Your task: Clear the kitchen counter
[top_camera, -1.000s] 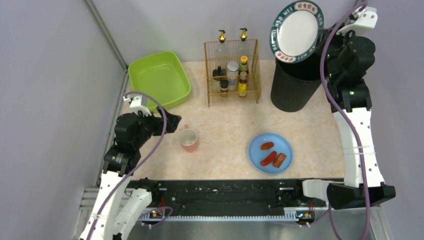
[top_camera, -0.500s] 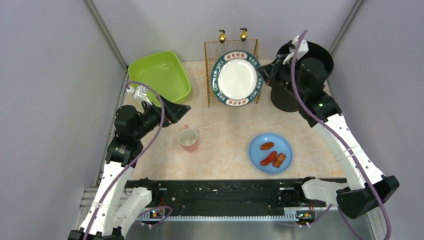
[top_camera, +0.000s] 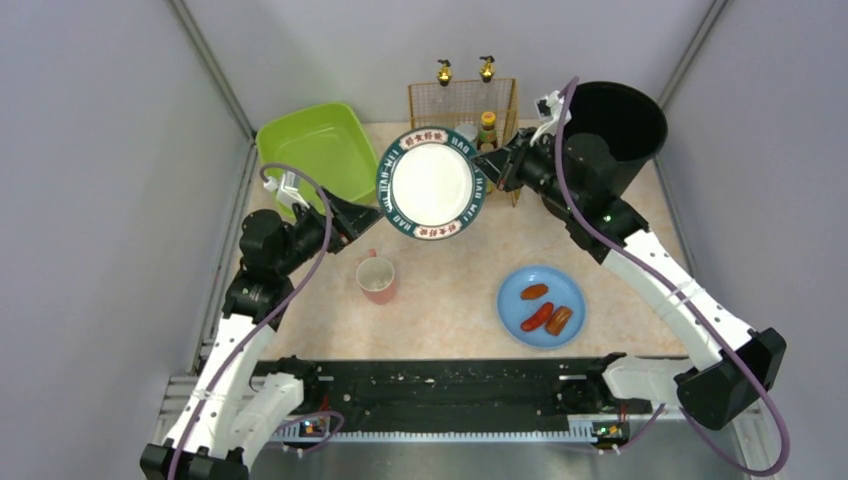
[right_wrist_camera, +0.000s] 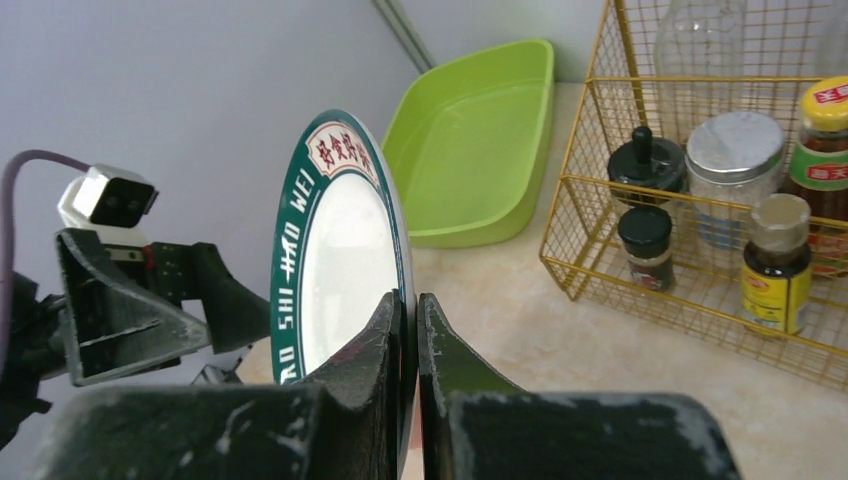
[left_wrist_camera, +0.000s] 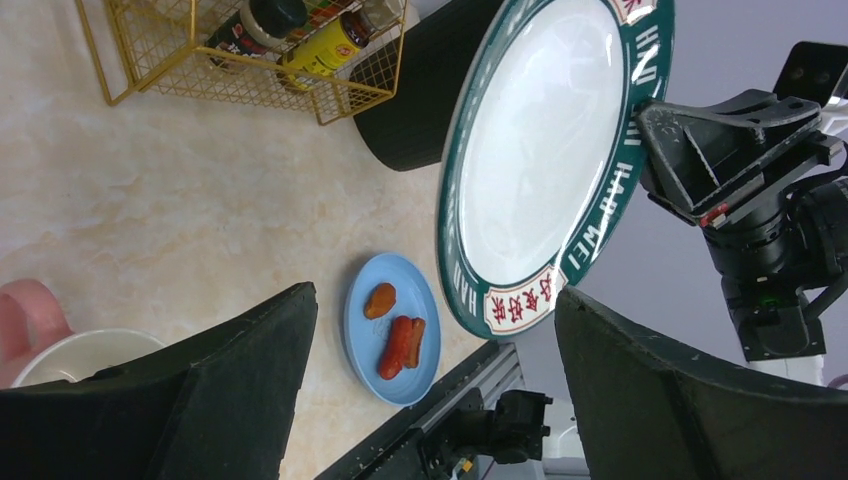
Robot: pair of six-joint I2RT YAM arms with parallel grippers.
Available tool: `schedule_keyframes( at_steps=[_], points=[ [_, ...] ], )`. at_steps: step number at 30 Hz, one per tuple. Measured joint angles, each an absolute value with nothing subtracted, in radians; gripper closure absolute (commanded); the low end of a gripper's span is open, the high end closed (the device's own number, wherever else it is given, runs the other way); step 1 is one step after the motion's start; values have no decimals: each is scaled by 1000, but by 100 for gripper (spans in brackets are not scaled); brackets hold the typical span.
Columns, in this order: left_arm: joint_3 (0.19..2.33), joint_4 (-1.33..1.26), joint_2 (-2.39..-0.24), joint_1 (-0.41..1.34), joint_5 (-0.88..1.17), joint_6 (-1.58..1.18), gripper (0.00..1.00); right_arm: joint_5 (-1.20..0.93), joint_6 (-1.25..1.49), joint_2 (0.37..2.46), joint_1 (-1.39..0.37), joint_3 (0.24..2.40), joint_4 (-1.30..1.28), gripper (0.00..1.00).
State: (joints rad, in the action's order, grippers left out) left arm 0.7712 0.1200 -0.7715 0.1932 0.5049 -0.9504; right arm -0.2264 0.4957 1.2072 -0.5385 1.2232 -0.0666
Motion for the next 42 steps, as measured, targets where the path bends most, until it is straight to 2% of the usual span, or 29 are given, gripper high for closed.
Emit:
schedule_keyframes(
  at_steps=[7, 14, 24, 26, 27, 33, 37, 39, 42],
  points=[
    [764, 88, -784, 193, 505, -971, 13, -269, 546, 1233, -575, 1222, 14, 100],
    [755, 57, -802, 193, 505, -978, 34, -302, 577, 1273, -607, 1222, 36, 100],
    [754, 29, -813, 193, 512, -980, 81, -308, 588, 1287, -609, 1217, 58, 100],
    [754, 25, -820, 193, 513, -980, 97, -308, 588, 1293, -609, 1217, 66, 100],
    [754, 22, -823, 192, 520, -984, 100, -301, 586, 1296, -608, 1215, 67, 100],
    [755, 16, -857, 186, 520, -986, 100, -274, 583, 1343, -599, 1203, 84, 100],
    [755, 39, -883, 168, 512, -970, 100, -263, 579, 1393, -598, 1203, 91, 67],
    [755, 49, -893, 151, 511, -965, 100, -276, 582, 1414, -599, 1203, 88, 56],
    [755, 60, -898, 109, 514, -965, 100, -297, 586, 1424, -589, 1202, 86, 46]
  ],
)
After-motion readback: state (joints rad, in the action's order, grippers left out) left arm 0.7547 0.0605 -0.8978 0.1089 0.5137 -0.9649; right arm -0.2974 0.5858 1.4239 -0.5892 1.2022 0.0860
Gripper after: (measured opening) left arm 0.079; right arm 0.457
